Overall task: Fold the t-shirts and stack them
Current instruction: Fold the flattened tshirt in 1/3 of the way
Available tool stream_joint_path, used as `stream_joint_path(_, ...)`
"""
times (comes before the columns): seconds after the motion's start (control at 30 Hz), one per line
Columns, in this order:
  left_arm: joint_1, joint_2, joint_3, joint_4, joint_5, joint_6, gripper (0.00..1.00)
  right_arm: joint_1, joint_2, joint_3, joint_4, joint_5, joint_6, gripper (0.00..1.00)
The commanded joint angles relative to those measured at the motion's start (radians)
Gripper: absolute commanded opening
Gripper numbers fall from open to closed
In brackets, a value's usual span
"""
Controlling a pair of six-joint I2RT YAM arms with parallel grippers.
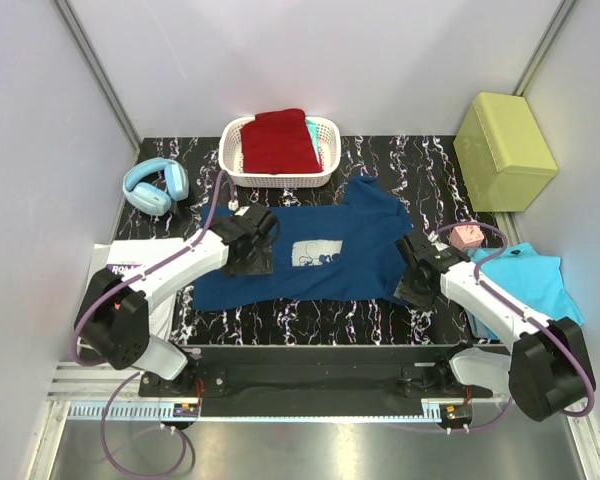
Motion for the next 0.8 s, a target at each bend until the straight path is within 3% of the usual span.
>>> stream_joint_path(0.0, -0.015, 0.014, 0.002, 0.049, 0.016, 0.017, 0.71, -0.003, -0.028, 0.019, 0.027, 0.007, 0.060, 0.48)
stream_joint_path(0.3, -0.015, 0.069, -0.004, 0.077, 0.052, 0.035, 0.70, -0.003, 0.062, 0.027, 0.096, 0.018, 0.079, 0.55)
stream_joint_path(0.53, -0.014, 0.087, -0.006, 0.077, 0.063, 0.040, 0.70, -0.003, 0.125, 0.048, 0.110, 0.003, 0.077, 0.45)
stream_joint_path(0.67, -0.014, 0.098, -0.009, 0.077, 0.065, 0.041, 0.70, -0.003, 0.125, 0.056, 0.096, 0.027, 0.079, 0.32)
stream_joint_path(0.7, -0.014, 0.100, -0.009, 0.078, 0.066, 0.040, 0.69, -0.003, 0.131, 0.059, 0.090, 0.033, 0.080, 0.20)
stream_joint_path(0.77, -0.014, 0.107, -0.007, 0.077, 0.069, 0.035, 0.69, -0.003, 0.138, 0.071, 0.064, 0.043, 0.085, 0.06)
